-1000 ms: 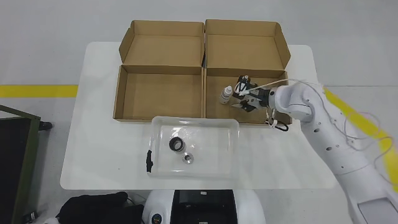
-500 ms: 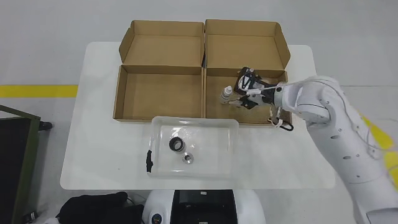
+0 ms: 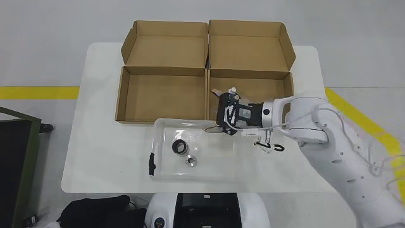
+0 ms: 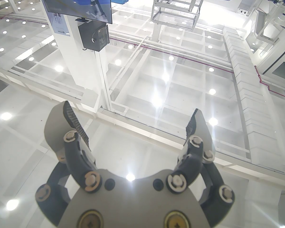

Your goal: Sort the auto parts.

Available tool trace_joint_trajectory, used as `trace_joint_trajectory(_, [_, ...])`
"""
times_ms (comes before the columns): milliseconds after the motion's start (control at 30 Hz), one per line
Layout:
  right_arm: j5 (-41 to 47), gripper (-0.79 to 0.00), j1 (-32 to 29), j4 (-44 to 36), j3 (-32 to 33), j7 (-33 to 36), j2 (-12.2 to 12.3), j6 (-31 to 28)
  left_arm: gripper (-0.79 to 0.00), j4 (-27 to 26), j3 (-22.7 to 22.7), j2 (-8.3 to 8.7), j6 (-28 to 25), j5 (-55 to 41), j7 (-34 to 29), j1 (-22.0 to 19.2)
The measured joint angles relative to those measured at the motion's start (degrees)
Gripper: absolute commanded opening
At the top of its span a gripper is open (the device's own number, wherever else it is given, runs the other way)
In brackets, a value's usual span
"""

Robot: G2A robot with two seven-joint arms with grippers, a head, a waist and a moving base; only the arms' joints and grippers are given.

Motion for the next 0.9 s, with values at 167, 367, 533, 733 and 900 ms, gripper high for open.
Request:
trace_joint_trajectory(167, [1.93, -0.086, 1.43, -0.13, -5.49, -1.41, -1.12, -1.39, 0.0, 0.0, 0.0, 0.0, 0.0, 0.0, 0.0, 0.0])
trace_joint_trajectory(367, [1.51, -0.145, 2.62, 0.15, -10.54, -1.69, -2.21, -2.25, 0.0, 0.0, 0.0, 0.0, 0.0, 0.0, 0.0, 0.0])
trace_joint_trajectory(533, [-0.72, -0.209, 2.36, 0.64, -13.27, -0.75, -2.59, -3.24, 0.0, 0.0, 0.0, 0.0, 0.0, 0.0, 0.0, 0.0])
trace_joint_trajectory(733, [-4.18, -0.308, 1.22, -0.32, -14.33, 0.96, -2.39, -4.21, 0.0, 0.0, 0.0, 0.0, 0.0, 0.0, 0.0, 0.0])
trace_joint_trajectory(900, [-7.44, -0.317, -0.58, -0.95, -14.11, 2.63, -1.74, -5.23, 0.0, 0.0, 0.0, 0.0, 0.0, 0.0, 0.0, 0.0])
